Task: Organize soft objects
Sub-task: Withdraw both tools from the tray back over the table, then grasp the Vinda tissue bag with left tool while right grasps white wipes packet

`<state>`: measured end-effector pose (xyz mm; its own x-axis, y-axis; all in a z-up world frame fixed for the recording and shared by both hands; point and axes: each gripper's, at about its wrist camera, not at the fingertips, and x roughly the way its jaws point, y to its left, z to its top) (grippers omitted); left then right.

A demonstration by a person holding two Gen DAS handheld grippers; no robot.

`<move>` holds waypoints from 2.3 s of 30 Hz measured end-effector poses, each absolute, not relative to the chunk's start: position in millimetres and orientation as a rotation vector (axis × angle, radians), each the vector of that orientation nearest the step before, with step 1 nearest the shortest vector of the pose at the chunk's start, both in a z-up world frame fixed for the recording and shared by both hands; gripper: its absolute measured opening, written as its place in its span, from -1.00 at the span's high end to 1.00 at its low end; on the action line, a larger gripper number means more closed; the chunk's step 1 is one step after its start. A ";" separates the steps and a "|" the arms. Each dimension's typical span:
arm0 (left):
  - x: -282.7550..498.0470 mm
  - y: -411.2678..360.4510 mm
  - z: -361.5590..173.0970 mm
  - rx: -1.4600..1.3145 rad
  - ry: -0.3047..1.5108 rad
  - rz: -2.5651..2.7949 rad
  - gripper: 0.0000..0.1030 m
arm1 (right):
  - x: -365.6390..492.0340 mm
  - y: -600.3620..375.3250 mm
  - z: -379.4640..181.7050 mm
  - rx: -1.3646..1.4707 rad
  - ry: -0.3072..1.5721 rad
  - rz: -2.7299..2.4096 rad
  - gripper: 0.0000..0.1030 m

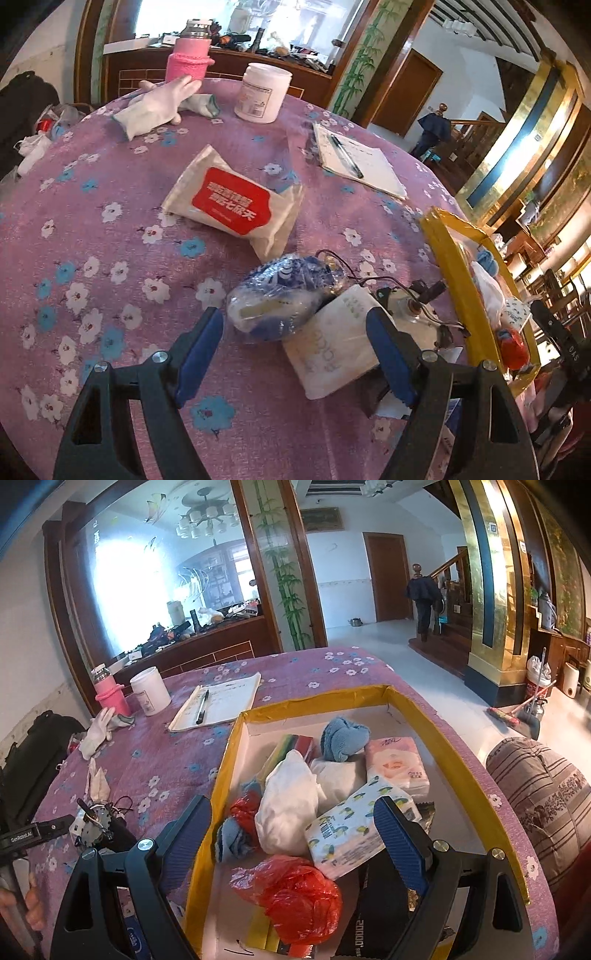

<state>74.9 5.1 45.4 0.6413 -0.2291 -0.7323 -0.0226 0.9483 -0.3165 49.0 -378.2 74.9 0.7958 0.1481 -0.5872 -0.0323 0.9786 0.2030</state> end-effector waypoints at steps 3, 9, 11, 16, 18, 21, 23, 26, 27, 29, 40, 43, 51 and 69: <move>78.0 0.7 45.0 -0.304 0.858 -0.118 -0.53 | 50.1 -378.5 73.8 0.196 0.651 0.106 -0.78; 87.8 16.9 35.4 -0.368 0.890 -0.064 -0.53 | 48.5 -376.5 74.6 0.211 0.645 0.135 -0.78; 93.1 23.5 29.0 -0.396 0.915 -0.049 -0.53 | 48.2 -375.9 74.3 0.224 0.647 0.150 -0.78; 101.5 25.0 21.4 -0.383 0.935 -0.021 -0.41 | 46.9 -370.7 75.1 0.217 0.638 0.165 -0.78; 103.8 22.5 20.4 -0.342 0.931 0.014 -0.09 | 46.6 -367.6 75.0 0.213 0.638 0.178 -0.78; 101.3 23.8 20.5 -0.322 0.927 0.026 -0.09 | 44.7 -361.9 75.9 0.195 0.631 0.193 -0.78; 97.9 27.0 21.6 -0.325 0.925 0.036 -0.09 | 43.0 -356.9 77.2 0.177 0.620 0.209 -0.78; 82.7 33.6 32.6 -0.323 0.881 0.041 -0.09 | 37.8 -348.2 80.8 0.165 0.596 0.261 -0.79; 77.4 35.8 38.8 -0.326 0.854 0.037 -0.09 | 35.6 -345.1 82.8 0.173 0.590 0.292 -0.79; 67.8 38.3 51.1 -0.311 0.798 0.045 -0.09 | 31.3 -335.4 86.2 0.207 0.597 0.364 -0.79; 56.1 42.6 71.6 -0.320 0.719 0.032 -0.10 | 27.0 -192.1 52.4 0.037 0.873 0.664 -0.80; 56.3 46.0 72.0 -0.342 0.721 0.026 -0.10 | 36.0 -169.6 38.9 -0.072 0.904 0.635 -0.80; 55.7 43.6 73.0 -0.345 0.721 0.017 -0.10 | 58.4 -152.9 26.5 -0.173 0.929 0.504 -0.80; 54.4 26.1 74.6 -0.272 0.706 0.000 -0.10 | 28.0 -173.3 43.8 -0.060 0.828 0.604 0.06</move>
